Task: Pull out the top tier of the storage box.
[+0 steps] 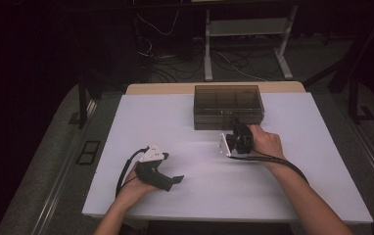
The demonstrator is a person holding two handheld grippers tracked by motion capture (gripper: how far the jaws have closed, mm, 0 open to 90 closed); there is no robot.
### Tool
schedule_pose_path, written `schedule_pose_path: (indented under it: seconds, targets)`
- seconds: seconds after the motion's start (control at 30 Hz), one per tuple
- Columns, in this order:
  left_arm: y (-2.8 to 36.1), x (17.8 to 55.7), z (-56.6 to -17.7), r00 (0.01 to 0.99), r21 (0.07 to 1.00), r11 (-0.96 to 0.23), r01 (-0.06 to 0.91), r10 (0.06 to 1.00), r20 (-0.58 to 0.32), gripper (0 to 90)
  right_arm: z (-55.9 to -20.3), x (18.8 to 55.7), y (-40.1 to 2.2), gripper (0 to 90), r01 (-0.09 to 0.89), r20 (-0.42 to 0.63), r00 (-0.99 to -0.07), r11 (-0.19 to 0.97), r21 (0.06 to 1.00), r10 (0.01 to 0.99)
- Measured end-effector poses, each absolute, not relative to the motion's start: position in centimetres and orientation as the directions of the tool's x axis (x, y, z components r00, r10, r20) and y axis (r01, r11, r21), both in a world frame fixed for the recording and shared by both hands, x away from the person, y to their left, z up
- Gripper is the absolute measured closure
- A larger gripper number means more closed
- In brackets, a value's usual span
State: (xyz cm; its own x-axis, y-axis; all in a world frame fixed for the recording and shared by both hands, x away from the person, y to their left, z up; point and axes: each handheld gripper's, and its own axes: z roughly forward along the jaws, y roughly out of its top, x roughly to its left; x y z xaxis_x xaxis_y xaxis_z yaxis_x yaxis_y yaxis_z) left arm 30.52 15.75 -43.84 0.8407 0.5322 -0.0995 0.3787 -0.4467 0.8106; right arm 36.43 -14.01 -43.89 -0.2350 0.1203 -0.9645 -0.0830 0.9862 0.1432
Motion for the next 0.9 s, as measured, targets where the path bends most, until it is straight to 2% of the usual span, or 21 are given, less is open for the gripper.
schedule_pose_path:
  seconds: [0.23, 0.27, 0.3, 0.7, 0.73, 0.8, 0.9]
  targets:
    - [15.7, 30.5, -43.8, 0.841, 0.810, -0.447, 0.379, 0.532, -0.100, 0.0, -43.8, 35.9, -14.1, 78.5, -0.083, -0.962, -0.241, 0.985, 0.150, 0.126]
    - [15.7, 30.5, -43.9, 0.841, 0.810, -0.447, 0.379, 0.532, -0.100, 0.0, -43.8, 35.8, -14.1, 79.9, -0.086, -0.962, -0.241, 0.985, 0.150, 0.126]
    - [15.7, 30.5, -43.9, 0.841, 0.810, -0.447, 0.379, 0.532, -0.100, 0.0, -43.7, 35.5, -14.1, 89.3, -0.089, -0.964, -0.231, 0.983, 0.159, 0.135]
    - [15.7, 30.5, -43.9, 0.841, 0.810, -0.447, 0.379, 0.532, -0.100, 0.0, -43.5, 35.4, -14.1, 89.0, -0.099, -0.964, -0.232, 0.983, 0.153, 0.127]
    - [15.7, 30.5, -43.9, 0.841, 0.810, -0.448, 0.379, 0.531, -0.100, 0.0, -43.5, 35.4, -14.0, 88.4, -0.099, -0.966, -0.227, 0.984, 0.148, 0.122]
    - [15.7, 30.5, -43.9, 0.841, 0.810, -0.448, 0.379, 0.532, -0.100, 0.0, -43.7, 35.8, -14.0, 80.8, -0.082, -0.965, -0.234, 0.987, 0.138, 0.116]
    - [15.7, 30.5, -43.8, 0.841, 0.810, -0.447, 0.379, 0.532, -0.100, 0.0, -43.9, 36.1, -14.0, 79.5, -0.076, -0.966, -0.232, 0.988, 0.132, 0.112]
